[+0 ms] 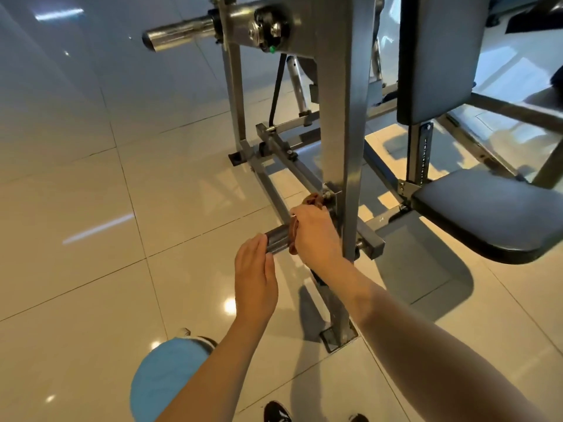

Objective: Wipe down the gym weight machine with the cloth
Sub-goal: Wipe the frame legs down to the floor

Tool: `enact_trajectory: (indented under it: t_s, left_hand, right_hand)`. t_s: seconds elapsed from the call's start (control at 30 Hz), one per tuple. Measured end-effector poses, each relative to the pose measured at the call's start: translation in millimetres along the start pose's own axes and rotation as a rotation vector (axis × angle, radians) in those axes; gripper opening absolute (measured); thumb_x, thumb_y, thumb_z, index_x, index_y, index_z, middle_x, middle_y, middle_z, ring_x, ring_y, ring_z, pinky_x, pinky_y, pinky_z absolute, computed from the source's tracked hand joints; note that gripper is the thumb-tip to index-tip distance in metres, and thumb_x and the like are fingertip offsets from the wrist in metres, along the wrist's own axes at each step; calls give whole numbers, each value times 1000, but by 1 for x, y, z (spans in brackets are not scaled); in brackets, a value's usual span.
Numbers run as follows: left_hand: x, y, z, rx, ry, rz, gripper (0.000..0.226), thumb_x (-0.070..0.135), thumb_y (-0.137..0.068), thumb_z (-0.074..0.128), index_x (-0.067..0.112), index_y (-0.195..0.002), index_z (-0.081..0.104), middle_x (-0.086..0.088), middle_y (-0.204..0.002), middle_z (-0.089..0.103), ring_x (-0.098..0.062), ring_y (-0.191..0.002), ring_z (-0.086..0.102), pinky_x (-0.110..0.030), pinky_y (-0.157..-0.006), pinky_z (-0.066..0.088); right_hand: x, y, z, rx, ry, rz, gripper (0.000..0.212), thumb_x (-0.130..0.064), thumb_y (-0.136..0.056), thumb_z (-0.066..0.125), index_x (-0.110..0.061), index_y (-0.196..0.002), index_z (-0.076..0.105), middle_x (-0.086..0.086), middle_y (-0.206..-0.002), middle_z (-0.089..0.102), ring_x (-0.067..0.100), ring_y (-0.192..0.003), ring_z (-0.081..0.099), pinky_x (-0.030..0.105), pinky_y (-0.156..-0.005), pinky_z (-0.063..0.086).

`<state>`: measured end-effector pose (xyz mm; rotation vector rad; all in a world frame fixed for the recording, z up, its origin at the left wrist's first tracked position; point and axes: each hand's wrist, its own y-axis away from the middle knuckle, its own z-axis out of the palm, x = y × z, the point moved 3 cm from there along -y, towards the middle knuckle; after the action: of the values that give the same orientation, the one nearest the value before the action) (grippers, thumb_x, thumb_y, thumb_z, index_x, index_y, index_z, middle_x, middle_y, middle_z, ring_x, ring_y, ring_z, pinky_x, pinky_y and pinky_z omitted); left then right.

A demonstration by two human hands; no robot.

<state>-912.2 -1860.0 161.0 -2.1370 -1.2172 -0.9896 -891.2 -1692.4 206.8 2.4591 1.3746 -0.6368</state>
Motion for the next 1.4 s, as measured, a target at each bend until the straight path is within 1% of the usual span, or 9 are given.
enact_trajectory:
  t_s: [0.13,0.27,0.37,0.53,0.63,0.8,0.93,1.23,1.4]
  left_hand:
    - [7,-2,-9,-24,58,4,37,28,-109,31,21,-139,52,4,-144,52,-16,-137,41,-23,-118,23]
    - [25,2,-2,-153,-72,92,48,31,-109,28,16,-153,43,0,-158,41,-17,-148,30,-36,-125,21]
    - [26,4,9,-192,-8,8,47,31,-110,32,19,-155,36,9,-160,33,-8,-151,18,-31,-126,17]
    - [24,2,6,-158,59,81,49,34,-110,29,16,-154,39,7,-156,39,-10,-148,28,-13,-120,8]
    - [30,3,10,-169,24,36,50,36,-108,29,18,-152,44,2,-157,41,-14,-149,29,-11,-119,7]
    - [54,40,42,-396,302,-92,41,33,-110,37,24,-149,47,6,-147,52,-3,-132,47,-28,-113,40]
    - [46,75,80,-437,462,-300,38,31,-110,40,33,-145,51,8,-142,58,-4,-126,55,-30,-107,49]
    - [-6,97,195,-364,351,-336,41,30,-109,39,25,-149,49,11,-149,49,-5,-136,43,-20,-111,30]
    - [-70,100,267,-431,301,-316,46,33,-111,33,25,-156,36,6,-159,39,-11,-146,34,-19,-111,23]
  right_hand:
    - [-39,26,25,-132,-193,-218,34,-8,-97,58,-14,-129,66,5,-129,66,17,-125,51,29,-120,25]
    - [6,36,13,-3,-189,-167,50,5,-92,64,-12,-139,60,8,-149,53,26,-145,42,55,-121,29]
    - [18,39,7,119,-290,75,52,8,-96,56,-16,-142,57,4,-151,51,17,-146,37,47,-121,33]
    - [-14,51,25,-45,-366,-137,40,-7,-103,53,-17,-141,59,0,-147,55,6,-142,36,27,-123,23]
    - [12,57,12,-2,-483,-3,41,-2,-101,54,-20,-137,63,-2,-141,61,7,-133,52,35,-118,39]
    - [49,115,-5,95,-873,380,30,-12,-104,53,-24,-129,65,-9,-119,68,4,-108,66,24,-95,55]
    - [75,153,13,-104,-1053,496,30,-23,-108,48,-35,-132,60,-13,-125,63,7,-115,62,20,-86,56]
    - [219,170,64,344,-861,678,18,-24,-102,59,-32,-118,57,-10,-111,60,14,-112,58,20,-82,53]
    - [248,144,112,296,-795,407,19,-20,-99,63,-32,-113,57,-16,-114,58,4,-112,53,18,-86,50]
